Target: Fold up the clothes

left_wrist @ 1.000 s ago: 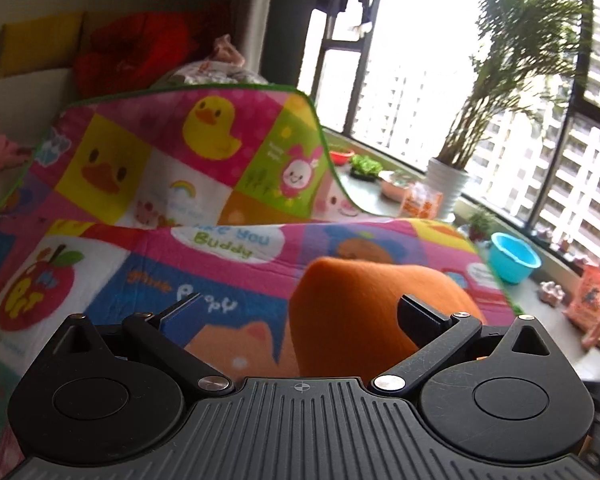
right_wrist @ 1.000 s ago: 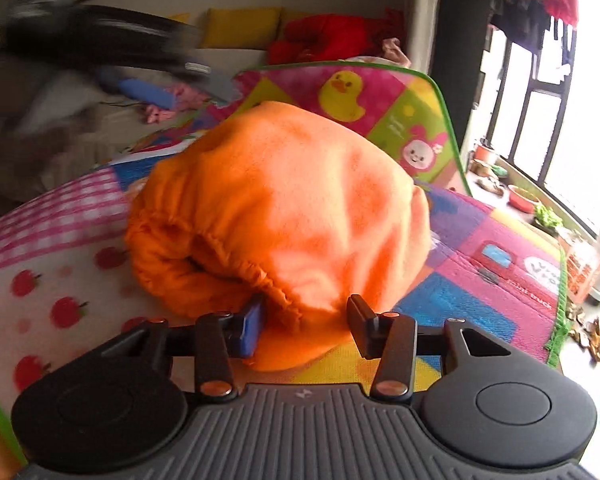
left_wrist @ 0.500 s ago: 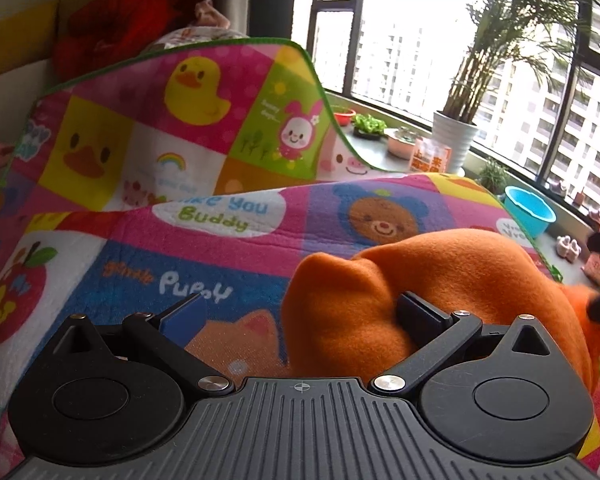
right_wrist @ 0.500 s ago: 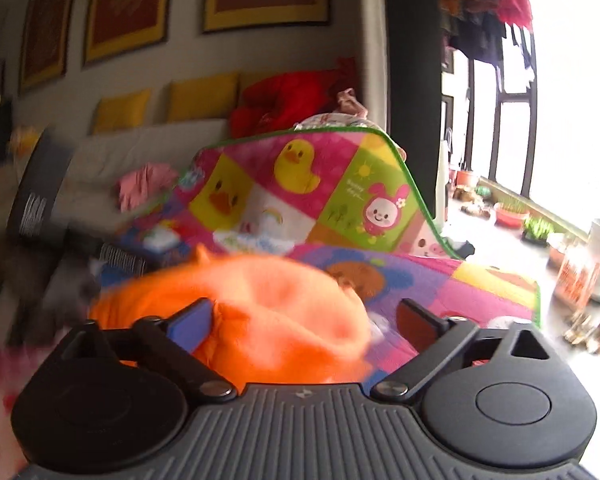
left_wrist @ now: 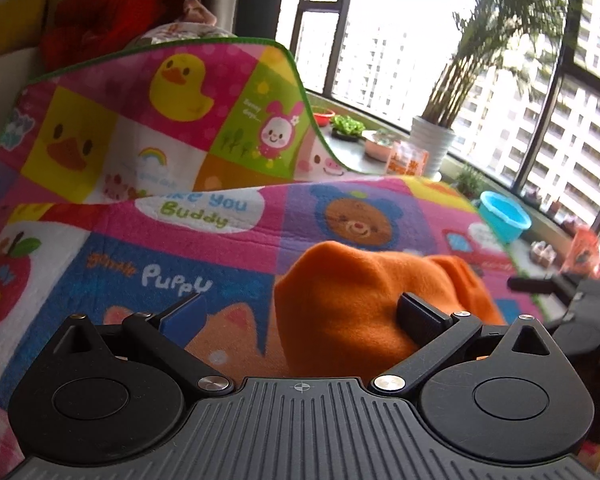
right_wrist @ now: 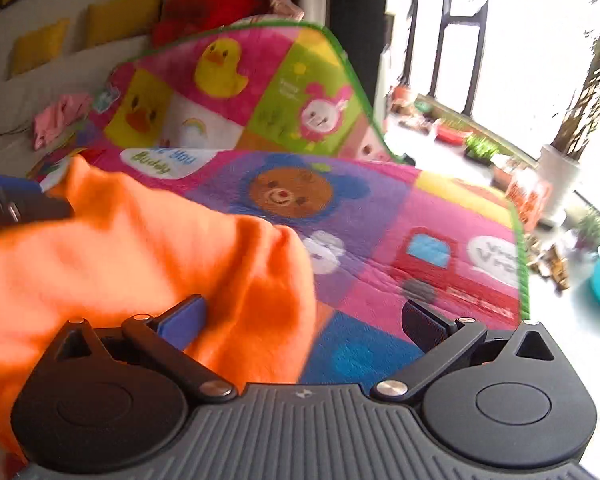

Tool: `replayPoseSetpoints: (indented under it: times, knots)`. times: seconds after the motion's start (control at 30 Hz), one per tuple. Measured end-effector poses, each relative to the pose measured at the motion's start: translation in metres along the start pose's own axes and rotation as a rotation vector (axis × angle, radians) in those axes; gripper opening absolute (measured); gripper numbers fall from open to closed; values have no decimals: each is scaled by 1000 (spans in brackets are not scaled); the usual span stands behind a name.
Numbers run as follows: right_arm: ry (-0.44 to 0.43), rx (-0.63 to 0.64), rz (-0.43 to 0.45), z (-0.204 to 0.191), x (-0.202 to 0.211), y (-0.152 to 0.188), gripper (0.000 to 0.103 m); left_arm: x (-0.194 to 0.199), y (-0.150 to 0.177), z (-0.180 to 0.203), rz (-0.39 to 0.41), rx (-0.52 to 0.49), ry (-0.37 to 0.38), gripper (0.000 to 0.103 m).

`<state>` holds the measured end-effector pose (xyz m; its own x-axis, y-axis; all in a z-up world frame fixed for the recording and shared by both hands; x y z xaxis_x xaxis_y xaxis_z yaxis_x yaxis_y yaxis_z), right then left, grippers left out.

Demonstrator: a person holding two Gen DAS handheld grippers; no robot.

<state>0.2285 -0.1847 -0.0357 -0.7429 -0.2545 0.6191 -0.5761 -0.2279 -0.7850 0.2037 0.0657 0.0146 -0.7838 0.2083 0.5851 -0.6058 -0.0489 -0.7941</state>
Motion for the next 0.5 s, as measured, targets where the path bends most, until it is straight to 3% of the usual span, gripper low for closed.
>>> replayPoseSetpoints:
  times: [0.17, 0.3, 0.5]
  knots:
    - [43, -43, -18, 12, 5, 16, 103, 15, 7, 3, 11, 48, 60, 103]
    - [17, -118, -17, 14, 15, 28, 103, 8, 17, 4, -11, 12, 28, 103]
    - [-141, -130, 45, 4, 53, 36, 103, 4, 21, -14, -22, 39, -36, 103]
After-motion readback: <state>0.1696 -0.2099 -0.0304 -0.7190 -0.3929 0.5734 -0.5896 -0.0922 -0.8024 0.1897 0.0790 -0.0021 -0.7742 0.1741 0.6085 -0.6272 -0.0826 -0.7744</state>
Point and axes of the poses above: each gripper's, at about its wrist camera, not at the fingertips, and x roughly against the way its jaws point, z to its right, y to its underside, the point moved 3 cm from there along -x, roughly the way its jaws point, and after that the axes turned 3 degrees about -y, right-handed, at the moved point
